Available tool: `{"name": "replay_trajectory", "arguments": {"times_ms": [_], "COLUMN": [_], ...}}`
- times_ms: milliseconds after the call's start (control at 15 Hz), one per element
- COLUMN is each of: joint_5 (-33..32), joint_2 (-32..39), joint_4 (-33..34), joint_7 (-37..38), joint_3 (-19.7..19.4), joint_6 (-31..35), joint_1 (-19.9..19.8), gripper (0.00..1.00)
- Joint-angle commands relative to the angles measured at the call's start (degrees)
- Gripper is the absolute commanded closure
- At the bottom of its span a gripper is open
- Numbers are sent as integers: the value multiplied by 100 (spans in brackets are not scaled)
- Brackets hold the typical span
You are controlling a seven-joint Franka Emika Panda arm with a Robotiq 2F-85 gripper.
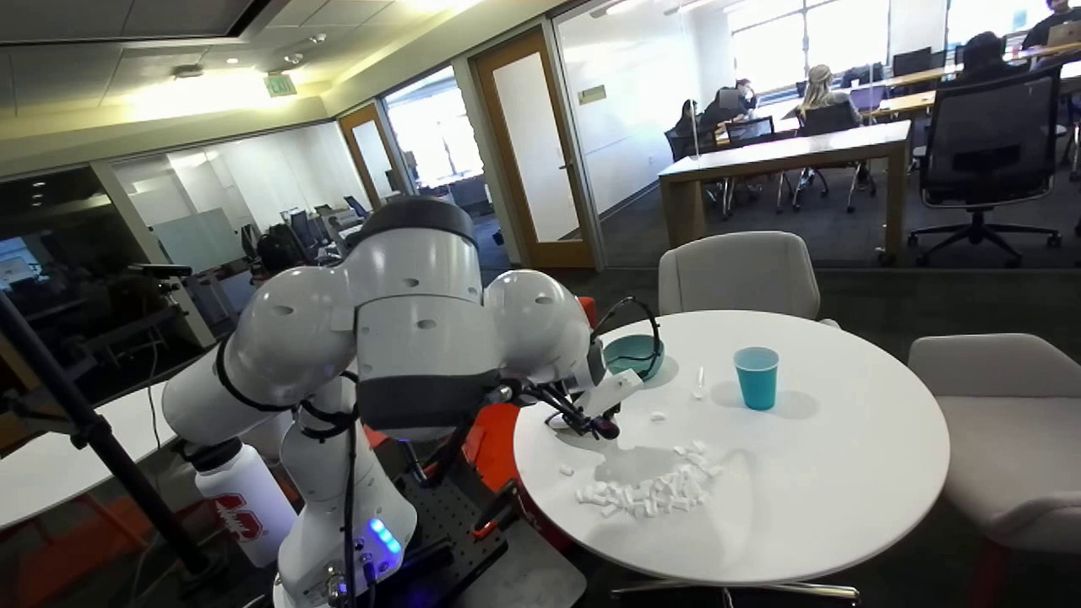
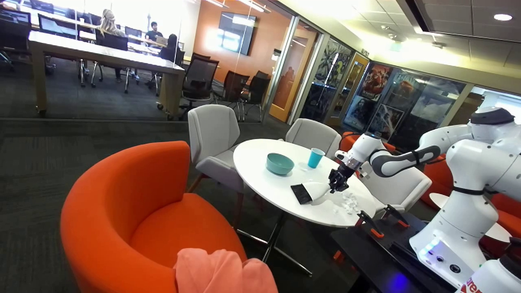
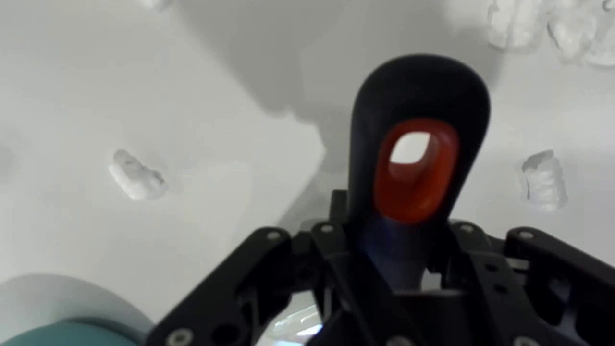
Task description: Use the brush to sweep the white objects to the right side of the table
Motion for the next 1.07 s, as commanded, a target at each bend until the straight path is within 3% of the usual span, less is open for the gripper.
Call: {"name": "replay_trajectory", "arguments": {"times_ms": [0, 333, 667, 1000], "joint_5": [214, 804, 1851, 3098], "joint_2": [-135, -12, 336, 628], "joint_4": [-67, -359, -1011, -1197], "joint_7": [-541, -1296, -1164, -230], "joint_3": [238, 753, 1977, 3107], "joint_6": [-322, -583, -1796, -3366], "joint_1": [-464, -1193, -1880, -1687], "gripper": [35, 1, 0, 0]}}
